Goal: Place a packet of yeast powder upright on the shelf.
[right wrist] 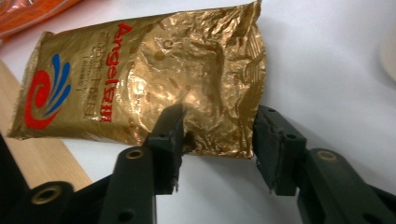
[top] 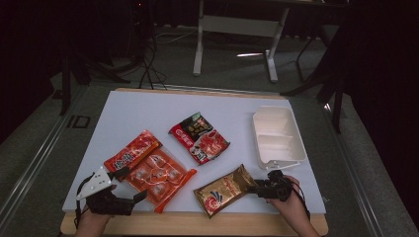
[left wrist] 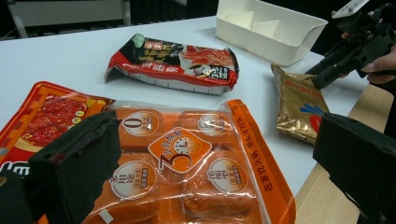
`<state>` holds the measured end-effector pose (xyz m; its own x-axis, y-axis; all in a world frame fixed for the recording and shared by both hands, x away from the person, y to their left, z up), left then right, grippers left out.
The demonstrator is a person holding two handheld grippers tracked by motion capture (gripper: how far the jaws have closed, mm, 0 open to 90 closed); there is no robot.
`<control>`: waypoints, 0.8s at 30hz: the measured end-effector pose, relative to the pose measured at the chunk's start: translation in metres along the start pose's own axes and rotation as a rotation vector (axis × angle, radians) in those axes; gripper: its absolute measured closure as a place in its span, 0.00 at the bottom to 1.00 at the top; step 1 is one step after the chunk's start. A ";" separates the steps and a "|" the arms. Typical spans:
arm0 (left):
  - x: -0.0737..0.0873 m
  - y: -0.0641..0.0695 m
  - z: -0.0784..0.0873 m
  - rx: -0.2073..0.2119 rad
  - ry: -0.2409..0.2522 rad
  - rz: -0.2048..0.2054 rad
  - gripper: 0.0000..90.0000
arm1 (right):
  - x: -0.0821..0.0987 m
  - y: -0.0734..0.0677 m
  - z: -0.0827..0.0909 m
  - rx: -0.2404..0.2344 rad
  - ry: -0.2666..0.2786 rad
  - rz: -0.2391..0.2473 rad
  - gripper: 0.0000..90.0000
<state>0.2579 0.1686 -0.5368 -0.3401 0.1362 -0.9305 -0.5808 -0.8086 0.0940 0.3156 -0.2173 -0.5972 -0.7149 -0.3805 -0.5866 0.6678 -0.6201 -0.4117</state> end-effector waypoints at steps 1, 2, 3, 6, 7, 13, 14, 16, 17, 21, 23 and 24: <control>0.000 0.000 0.000 -0.002 -0.002 0.001 0.01 | 0.001 0.000 -0.002 -0.012 -0.009 -0.014 0.67; 0.000 0.000 -0.001 -0.002 -0.002 0.001 0.01 | 0.001 0.001 -0.004 -0.015 -0.015 -0.016 0.69; 0.000 0.000 -0.001 -0.001 -0.002 0.001 0.01 | 0.001 0.001 -0.004 -0.015 -0.015 -0.016 0.69; 0.001 0.000 -0.001 -0.003 -0.006 -0.003 0.01 | 0.000 0.003 -0.004 0.010 -0.026 -0.012 0.84; 0.001 0.000 -0.001 -0.005 -0.005 -0.003 0.01 | 0.000 0.005 -0.005 0.016 -0.029 -0.015 0.88; 0.001 0.001 -0.001 -0.007 -0.008 -0.011 0.01 | 0.000 0.002 -0.007 0.041 -0.049 0.005 0.99; 0.001 0.000 -0.001 -0.008 -0.007 -0.008 0.01 | -0.002 -0.001 -0.006 0.041 -0.049 0.020 0.99; 0.001 0.000 -0.001 -0.010 -0.010 -0.008 0.01 | -0.009 -0.005 -0.001 0.008 -0.013 0.008 1.00; 0.001 0.000 -0.001 -0.011 -0.011 -0.007 0.01 | -0.009 -0.005 -0.001 0.008 -0.013 0.008 1.00; 0.001 -0.001 -0.001 -0.013 -0.010 -0.007 0.01 | -0.019 -0.015 0.004 0.048 -0.009 0.082 1.00; 0.001 -0.001 -0.001 -0.012 -0.008 -0.002 0.01 | -0.027 -0.019 0.007 0.044 0.002 0.099 1.00; 0.001 -0.001 -0.001 -0.013 -0.006 -0.003 0.01 | -0.033 -0.022 0.010 0.041 0.017 0.108 1.00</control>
<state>0.2587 0.1691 -0.5379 -0.3432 0.1419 -0.9285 -0.5719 -0.8157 0.0867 0.3222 -0.1976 -0.5616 -0.6356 -0.4348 -0.6379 0.7313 -0.6039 -0.3171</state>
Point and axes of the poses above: each handheld gripper's, and its own axes: z roughly backward along the jaws, x roughly out of its underside, y roughly to its right, the point moved 9 cm from there along -z, roughly forward along the jaws, and after that the axes turned 8 degrees about -x, right-handed, at the moved point
